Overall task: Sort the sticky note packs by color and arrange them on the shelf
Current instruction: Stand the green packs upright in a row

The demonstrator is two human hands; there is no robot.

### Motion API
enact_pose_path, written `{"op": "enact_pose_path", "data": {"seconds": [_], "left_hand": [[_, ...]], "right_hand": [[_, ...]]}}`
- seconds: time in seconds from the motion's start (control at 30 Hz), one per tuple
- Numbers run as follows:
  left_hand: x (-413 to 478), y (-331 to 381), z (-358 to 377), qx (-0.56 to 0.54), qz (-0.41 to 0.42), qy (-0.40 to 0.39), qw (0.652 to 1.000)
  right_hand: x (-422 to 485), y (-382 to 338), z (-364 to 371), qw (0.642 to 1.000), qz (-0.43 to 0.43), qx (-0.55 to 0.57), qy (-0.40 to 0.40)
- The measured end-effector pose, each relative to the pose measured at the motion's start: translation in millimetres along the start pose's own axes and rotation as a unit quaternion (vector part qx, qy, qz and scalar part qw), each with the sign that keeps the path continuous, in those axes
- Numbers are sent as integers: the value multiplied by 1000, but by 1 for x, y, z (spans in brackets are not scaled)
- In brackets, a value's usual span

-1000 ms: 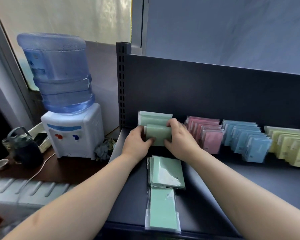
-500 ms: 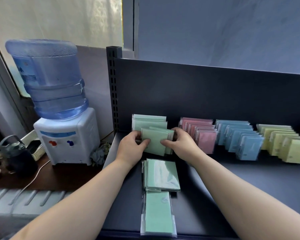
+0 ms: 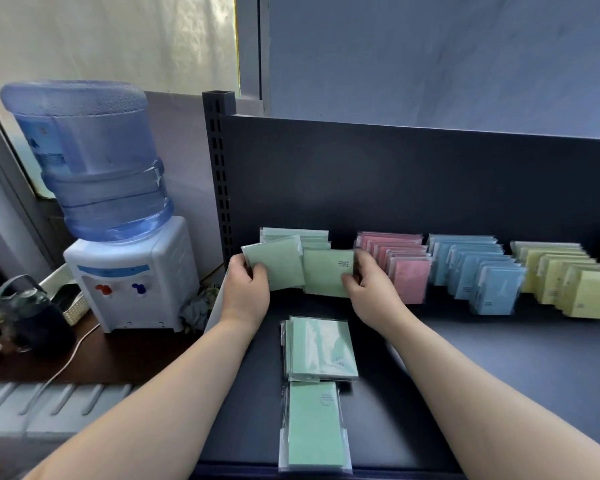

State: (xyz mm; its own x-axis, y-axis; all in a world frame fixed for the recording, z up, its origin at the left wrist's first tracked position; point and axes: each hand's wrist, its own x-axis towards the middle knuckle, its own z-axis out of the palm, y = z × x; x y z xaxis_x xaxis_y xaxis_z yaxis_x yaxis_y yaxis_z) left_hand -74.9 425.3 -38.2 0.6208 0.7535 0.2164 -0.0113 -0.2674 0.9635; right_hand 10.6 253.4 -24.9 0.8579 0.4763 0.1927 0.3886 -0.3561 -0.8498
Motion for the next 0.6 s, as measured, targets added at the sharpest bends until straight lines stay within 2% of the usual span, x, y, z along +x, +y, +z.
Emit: {"op": "enact_pose_path", "data": {"seconds": [0.13, 0.33, 0.5, 0.6], "left_hand": [[-3, 1, -2, -30, 11, -50, 998], [-4, -3, -2, 13, 27, -129, 991], [-4, -4, 0, 85, 41, -194, 977], [-4, -4, 1, 128, 61, -196, 970]], "right_hand": [[0, -8, 1, 997, -48, -58, 11], [5, -34, -17, 985, -128, -99, 60], [13, -53, -16, 970, -171, -171, -38], [18, -65, -9, 967, -165, -171, -93]]}}
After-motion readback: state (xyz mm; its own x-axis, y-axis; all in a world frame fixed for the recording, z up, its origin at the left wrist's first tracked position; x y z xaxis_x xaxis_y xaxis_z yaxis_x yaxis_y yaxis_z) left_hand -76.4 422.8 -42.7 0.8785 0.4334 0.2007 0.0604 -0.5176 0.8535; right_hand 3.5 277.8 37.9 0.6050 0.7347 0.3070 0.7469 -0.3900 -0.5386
